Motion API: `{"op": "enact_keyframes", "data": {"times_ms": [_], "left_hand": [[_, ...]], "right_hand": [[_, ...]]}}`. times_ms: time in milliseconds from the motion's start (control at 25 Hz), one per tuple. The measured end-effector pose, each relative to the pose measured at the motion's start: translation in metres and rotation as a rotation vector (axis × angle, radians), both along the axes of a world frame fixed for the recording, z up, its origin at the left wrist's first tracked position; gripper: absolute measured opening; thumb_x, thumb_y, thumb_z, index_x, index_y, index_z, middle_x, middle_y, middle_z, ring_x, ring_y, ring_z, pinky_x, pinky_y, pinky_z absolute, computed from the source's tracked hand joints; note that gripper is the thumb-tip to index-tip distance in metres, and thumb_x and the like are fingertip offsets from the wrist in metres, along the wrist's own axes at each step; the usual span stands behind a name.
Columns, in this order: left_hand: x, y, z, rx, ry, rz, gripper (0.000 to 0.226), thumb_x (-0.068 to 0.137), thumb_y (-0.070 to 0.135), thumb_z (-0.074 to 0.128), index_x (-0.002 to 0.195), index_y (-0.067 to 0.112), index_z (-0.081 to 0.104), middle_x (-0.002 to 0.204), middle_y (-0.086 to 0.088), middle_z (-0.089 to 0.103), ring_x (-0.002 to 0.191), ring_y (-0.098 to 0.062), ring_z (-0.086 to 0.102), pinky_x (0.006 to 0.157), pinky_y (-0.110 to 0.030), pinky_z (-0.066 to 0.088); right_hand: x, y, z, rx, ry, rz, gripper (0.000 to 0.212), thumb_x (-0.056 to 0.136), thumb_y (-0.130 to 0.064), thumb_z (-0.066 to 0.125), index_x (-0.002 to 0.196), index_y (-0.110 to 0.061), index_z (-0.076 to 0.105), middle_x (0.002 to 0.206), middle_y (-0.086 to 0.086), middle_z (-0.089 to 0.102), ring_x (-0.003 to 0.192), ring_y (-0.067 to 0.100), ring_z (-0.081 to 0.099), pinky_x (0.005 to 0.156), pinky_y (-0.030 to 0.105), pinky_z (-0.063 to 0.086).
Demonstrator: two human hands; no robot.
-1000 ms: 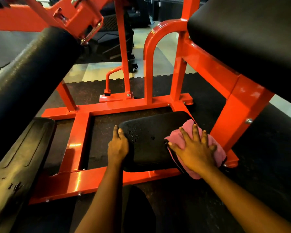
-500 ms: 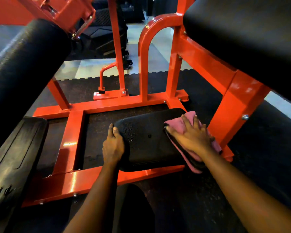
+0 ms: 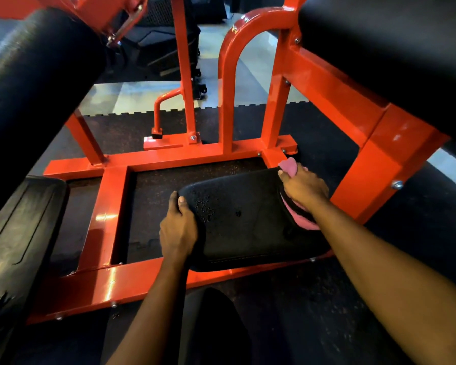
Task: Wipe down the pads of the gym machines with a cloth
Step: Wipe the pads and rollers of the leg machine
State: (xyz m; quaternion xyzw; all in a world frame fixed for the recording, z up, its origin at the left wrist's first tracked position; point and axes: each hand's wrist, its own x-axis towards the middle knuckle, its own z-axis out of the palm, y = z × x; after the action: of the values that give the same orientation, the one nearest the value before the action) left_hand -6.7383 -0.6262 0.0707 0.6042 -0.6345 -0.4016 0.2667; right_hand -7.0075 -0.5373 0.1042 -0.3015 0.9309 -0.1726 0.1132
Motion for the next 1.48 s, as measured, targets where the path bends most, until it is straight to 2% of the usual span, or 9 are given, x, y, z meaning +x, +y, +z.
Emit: {"op": "enact_keyframes", "data": {"times_ms": [80,240,440,600,720,840,1120,1320,1480], "left_hand": [[0.002,0.001,0.000,-0.006,0.012,0.002,0.049,0.105,0.047,0.026,0.152,0.038,0.035,0.137,-0.026,0.056,0.125,-0.044,0.052,0.104,-0.046,0.038],[0.000,-0.001,-0.004,-0.015,0.024,0.011,0.049,0.105,0.048,0.027,0.152,0.039,0.034,0.138,-0.024,0.056,0.126,-0.042,0.052,0.104,-0.045,0.038],[-0.003,-0.002,-0.006,-0.045,-0.014,0.013,0.050,0.104,0.050,0.028,0.152,0.038,0.034,0.133,-0.026,0.059,0.123,-0.044,0.053,0.101,-0.047,0.040],[-0.002,-0.001,-0.005,-0.031,-0.016,0.025,0.050,0.103,0.052,0.028,0.152,0.039,0.034,0.132,-0.027,0.059,0.122,-0.045,0.054,0.101,-0.048,0.041],[-0.001,0.001,-0.001,-0.008,-0.004,0.020,0.049,0.104,0.050,0.028,0.151,0.039,0.035,0.135,-0.026,0.057,0.124,-0.044,0.053,0.103,-0.048,0.039],[0.002,0.003,0.003,0.001,0.002,0.010,0.048,0.105,0.047,0.026,0.151,0.039,0.036,0.139,-0.024,0.055,0.127,-0.043,0.051,0.105,-0.047,0.038],[0.003,0.006,0.004,0.005,0.025,0.021,0.047,0.105,0.046,0.026,0.151,0.039,0.038,0.141,-0.023,0.053,0.129,-0.044,0.049,0.108,-0.047,0.036],[0.002,0.007,0.005,-0.008,0.022,0.034,0.047,0.105,0.045,0.026,0.151,0.039,0.037,0.141,-0.024,0.053,0.129,-0.043,0.049,0.108,-0.046,0.036],[0.002,0.006,0.004,-0.011,0.025,0.046,0.047,0.105,0.045,0.027,0.150,0.040,0.039,0.141,-0.023,0.054,0.129,-0.042,0.049,0.107,-0.045,0.037]], "right_hand": [[0.016,0.031,-0.007,-0.006,0.028,0.110,0.038,0.099,-0.055,0.044,0.135,-0.042,0.039,0.145,0.011,0.046,0.121,0.046,0.054,0.100,0.050,0.044],[0.028,0.062,-0.019,0.005,0.097,0.108,0.056,0.098,-0.059,0.044,0.150,-0.044,0.028,0.158,0.006,0.033,0.130,0.045,0.048,0.107,0.050,0.041],[-0.014,-0.022,0.002,0.022,0.003,-0.009,0.051,0.101,-0.057,0.040,0.145,-0.031,0.046,0.144,0.017,0.053,0.127,0.045,0.053,0.105,0.048,0.043],[-0.014,-0.036,-0.001,-0.020,0.086,0.224,0.047,0.100,-0.053,0.050,0.143,-0.034,0.052,0.147,0.006,0.055,0.132,0.034,0.052,0.103,0.041,0.041],[0.001,-0.015,-0.012,-0.106,0.189,0.480,0.060,0.097,-0.051,0.059,0.150,-0.027,0.046,0.155,-0.003,0.047,0.145,0.022,0.039,0.119,0.044,0.028],[0.021,0.013,-0.015,-0.093,0.134,0.590,0.070,0.096,-0.052,0.059,0.157,-0.029,0.034,0.163,-0.009,0.033,0.153,0.010,0.023,0.126,0.044,0.010],[0.088,0.099,-0.026,-0.182,0.246,0.685,0.067,0.091,-0.068,0.034,0.152,-0.040,0.040,0.163,-0.022,0.023,0.151,-0.002,0.013,0.126,0.042,0.000],[0.069,0.039,-0.021,-0.020,0.233,0.516,0.063,0.097,-0.063,0.043,0.155,-0.042,0.032,0.168,-0.019,0.012,0.156,0.013,0.007,0.125,0.054,0.005],[0.028,-0.032,-0.013,-0.017,0.237,0.370,0.055,0.097,-0.061,0.045,0.144,-0.032,0.047,0.161,-0.005,0.037,0.146,0.027,0.036,0.117,0.055,0.028]]}}
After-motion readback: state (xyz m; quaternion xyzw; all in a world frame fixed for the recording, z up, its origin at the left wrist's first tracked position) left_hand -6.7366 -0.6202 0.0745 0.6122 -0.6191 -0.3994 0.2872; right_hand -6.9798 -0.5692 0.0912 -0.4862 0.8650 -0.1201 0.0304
